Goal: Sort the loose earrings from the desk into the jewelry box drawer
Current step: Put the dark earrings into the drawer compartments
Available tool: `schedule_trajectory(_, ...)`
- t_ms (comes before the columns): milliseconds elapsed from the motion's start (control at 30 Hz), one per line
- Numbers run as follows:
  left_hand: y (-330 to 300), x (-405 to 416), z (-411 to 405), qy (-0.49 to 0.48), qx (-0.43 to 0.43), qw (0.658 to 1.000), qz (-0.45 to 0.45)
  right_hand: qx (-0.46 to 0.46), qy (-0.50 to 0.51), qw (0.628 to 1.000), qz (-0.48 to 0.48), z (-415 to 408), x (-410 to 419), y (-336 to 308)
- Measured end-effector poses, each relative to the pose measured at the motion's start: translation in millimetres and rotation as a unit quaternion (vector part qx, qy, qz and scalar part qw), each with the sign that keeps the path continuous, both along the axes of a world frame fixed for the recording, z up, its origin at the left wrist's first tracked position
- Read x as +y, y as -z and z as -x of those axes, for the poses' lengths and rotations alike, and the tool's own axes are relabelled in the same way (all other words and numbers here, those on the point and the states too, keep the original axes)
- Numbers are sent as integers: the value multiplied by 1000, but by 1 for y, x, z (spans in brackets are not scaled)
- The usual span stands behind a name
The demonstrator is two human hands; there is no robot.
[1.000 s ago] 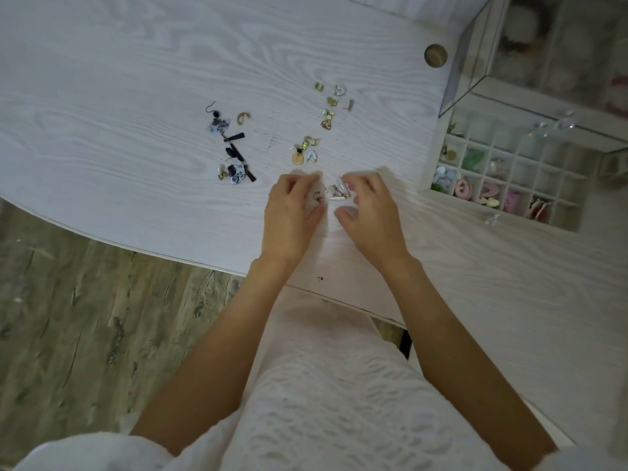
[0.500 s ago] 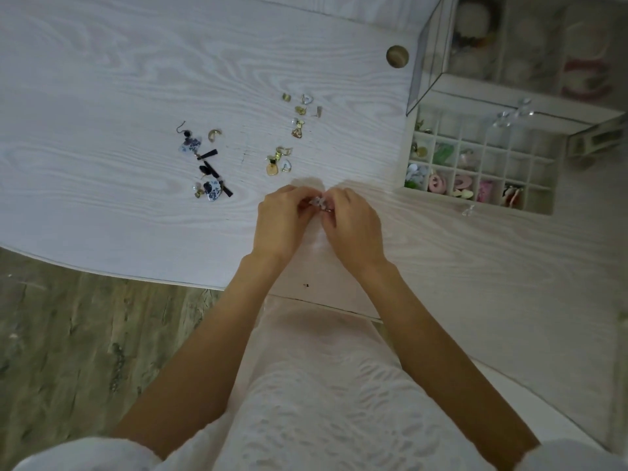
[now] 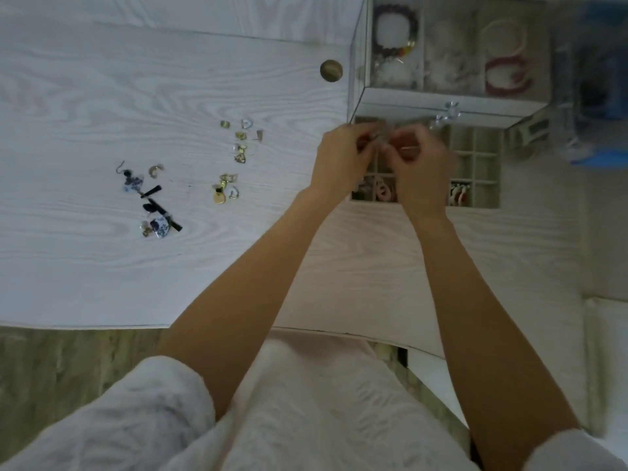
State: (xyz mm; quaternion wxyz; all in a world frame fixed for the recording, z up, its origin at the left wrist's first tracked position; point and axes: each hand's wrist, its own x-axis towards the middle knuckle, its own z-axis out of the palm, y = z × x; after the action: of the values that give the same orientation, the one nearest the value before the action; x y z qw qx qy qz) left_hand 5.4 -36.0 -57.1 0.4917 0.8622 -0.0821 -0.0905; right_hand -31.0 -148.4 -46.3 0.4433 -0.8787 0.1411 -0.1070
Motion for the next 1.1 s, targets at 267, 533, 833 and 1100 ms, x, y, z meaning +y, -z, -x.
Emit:
schedule_trajectory(267, 12, -17, -5, 12, -50, 998, -37, 9, 72, 993, 97, -25, -14, 25)
schedule_trajectory(533, 25, -3, 0, 31, -261, 940, -216, 10, 71, 975, 211, -20, -10, 35)
schedule_trajectory(833, 22, -1, 3, 77, -227, 941, -240, 31, -53, 935, 349, 1, -18, 30)
schedule_trajectory(1100, -13, 54, 34, 9, -174, 977, -124, -6, -114, 954, 277, 21, 6, -3)
